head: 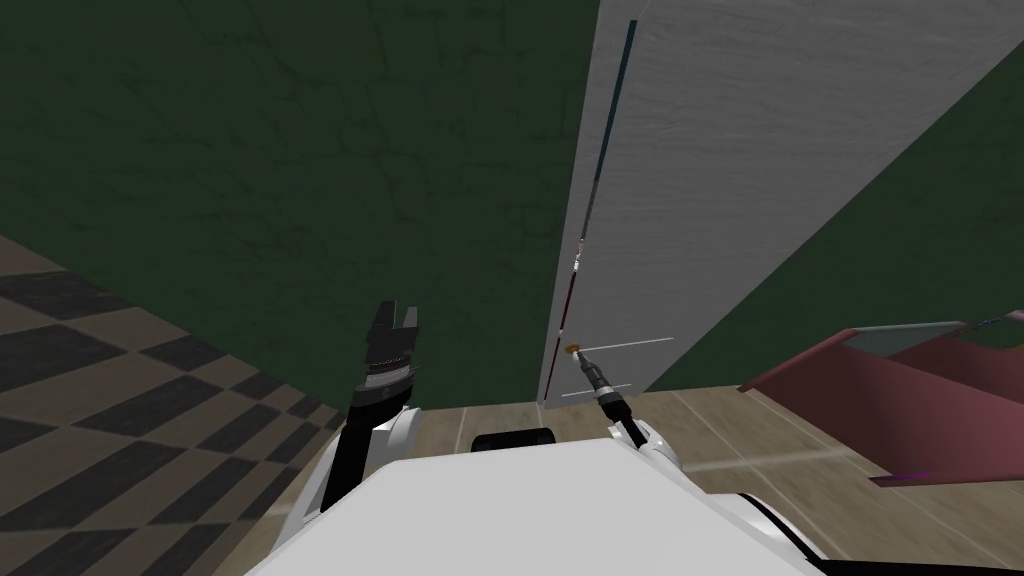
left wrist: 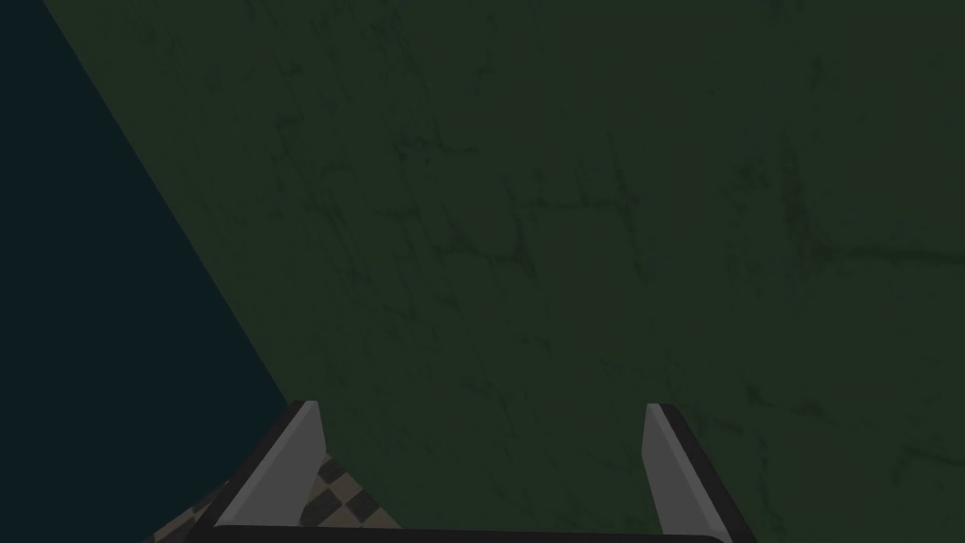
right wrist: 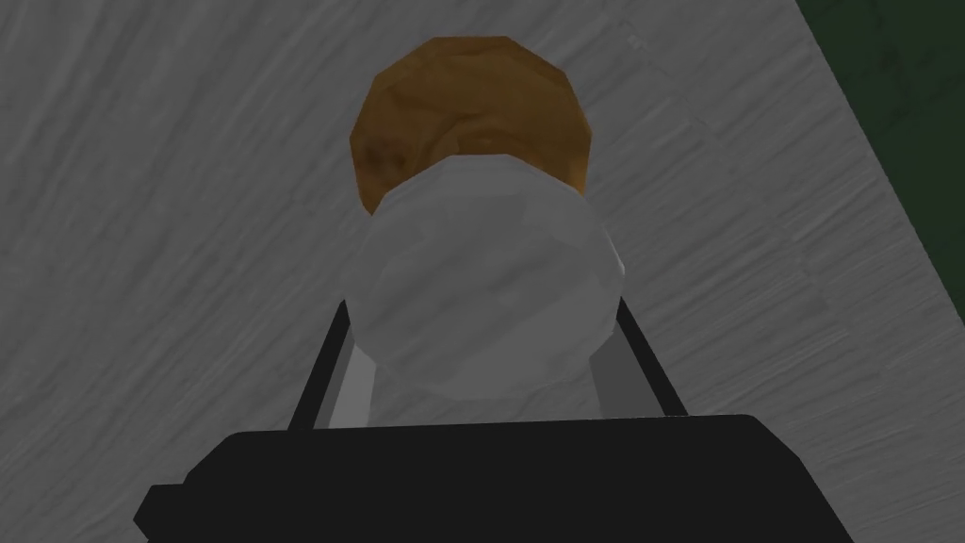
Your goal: Pull the door open
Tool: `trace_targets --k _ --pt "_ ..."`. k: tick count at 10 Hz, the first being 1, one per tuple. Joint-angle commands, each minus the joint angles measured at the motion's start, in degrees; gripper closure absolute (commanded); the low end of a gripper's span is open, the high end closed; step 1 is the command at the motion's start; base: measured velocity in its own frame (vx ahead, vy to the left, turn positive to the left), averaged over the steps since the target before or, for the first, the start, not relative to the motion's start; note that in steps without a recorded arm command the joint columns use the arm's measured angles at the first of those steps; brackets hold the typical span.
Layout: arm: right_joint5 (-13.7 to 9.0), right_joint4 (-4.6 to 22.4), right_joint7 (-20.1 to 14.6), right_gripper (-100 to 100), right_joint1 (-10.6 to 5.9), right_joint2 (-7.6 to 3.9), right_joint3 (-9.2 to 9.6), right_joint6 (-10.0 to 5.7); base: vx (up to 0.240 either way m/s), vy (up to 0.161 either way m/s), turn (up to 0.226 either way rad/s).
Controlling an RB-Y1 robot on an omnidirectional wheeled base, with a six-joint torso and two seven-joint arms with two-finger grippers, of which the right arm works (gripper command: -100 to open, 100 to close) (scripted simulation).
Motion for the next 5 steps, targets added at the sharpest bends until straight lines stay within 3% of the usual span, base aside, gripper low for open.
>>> trace_targets --k 1,5 --pt "-0.04 1.97 -1.47 100 -0.78 0.74 0.76 -0.77 -0.022 -0.012 0.025" --pt "-1.90 1.96 -8.14 100 -1.09 0.73 1.84 -0.35 -0.036 -0.019 0.038"
